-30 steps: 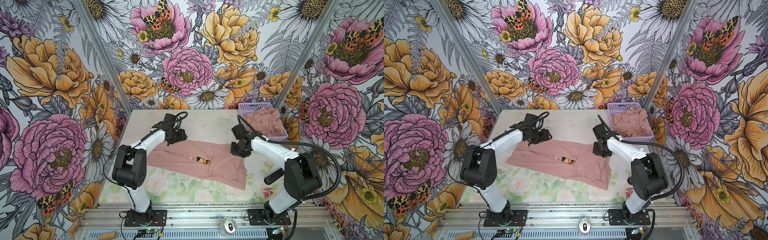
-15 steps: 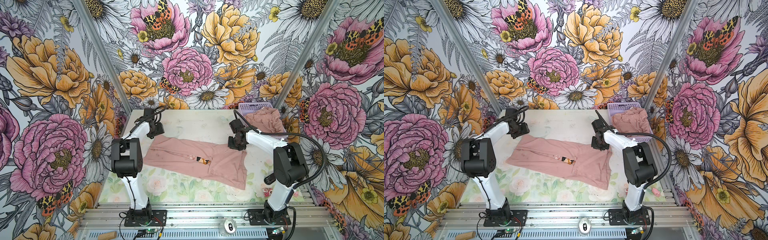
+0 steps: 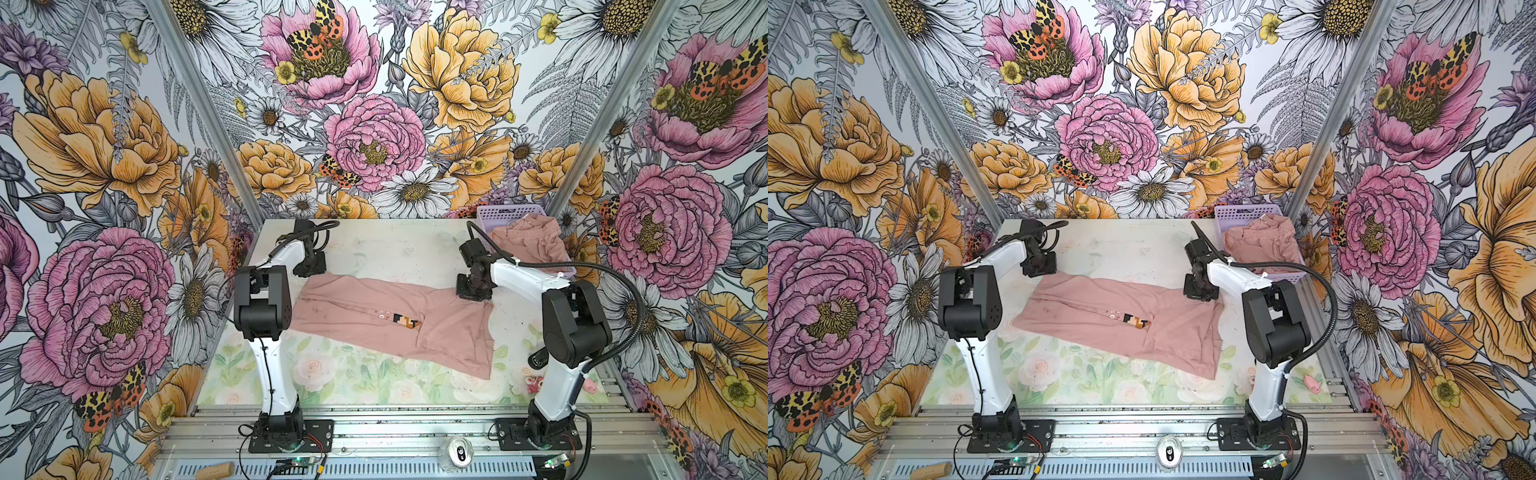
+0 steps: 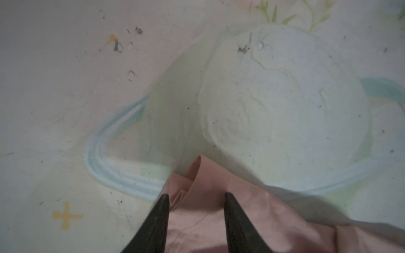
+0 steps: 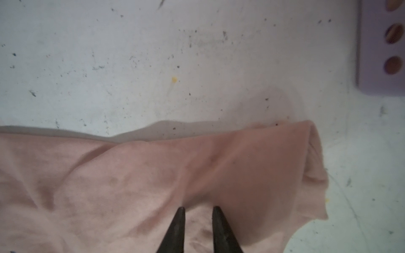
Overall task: Fold and stack the mixed laundry pile
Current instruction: 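Lower both grippers and pinch the shirt's far edge at each end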
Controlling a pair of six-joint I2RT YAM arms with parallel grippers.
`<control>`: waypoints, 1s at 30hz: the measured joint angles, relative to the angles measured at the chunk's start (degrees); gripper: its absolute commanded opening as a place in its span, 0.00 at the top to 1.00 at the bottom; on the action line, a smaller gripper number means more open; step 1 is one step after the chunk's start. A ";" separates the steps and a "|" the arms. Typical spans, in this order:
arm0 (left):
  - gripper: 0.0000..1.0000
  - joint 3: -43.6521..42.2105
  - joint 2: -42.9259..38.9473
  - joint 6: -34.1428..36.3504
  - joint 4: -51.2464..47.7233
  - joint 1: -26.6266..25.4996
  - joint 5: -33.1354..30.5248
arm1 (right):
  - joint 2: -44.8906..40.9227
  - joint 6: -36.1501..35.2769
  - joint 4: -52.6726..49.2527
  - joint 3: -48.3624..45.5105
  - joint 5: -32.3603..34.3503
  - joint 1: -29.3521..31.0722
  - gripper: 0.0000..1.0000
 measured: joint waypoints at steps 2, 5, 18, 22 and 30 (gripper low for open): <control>0.65 0.85 0.61 0.37 -0.04 -0.02 -0.17 | 0.42 -0.02 0.00 0.04 -0.13 0.00 0.75; 0.73 1.44 1.49 0.87 -0.04 -0.02 -0.39 | 1.01 -0.31 0.00 0.09 -0.13 -0.11 0.75; 1.00 1.86 3.82 0.94 -0.15 0.13 -1.11 | 5.57 -1.60 0.04 2.10 0.13 -0.37 0.75; 1.00 1.86 3.82 0.90 -0.17 1.20 -1.42 | 6.32 -2.38 0.00 3.28 0.57 -0.37 0.75; 1.00 1.68 3.78 0.90 -0.37 4.24 -2.34 | 9.22 -3.48 -0.22 6.91 1.70 -0.37 0.76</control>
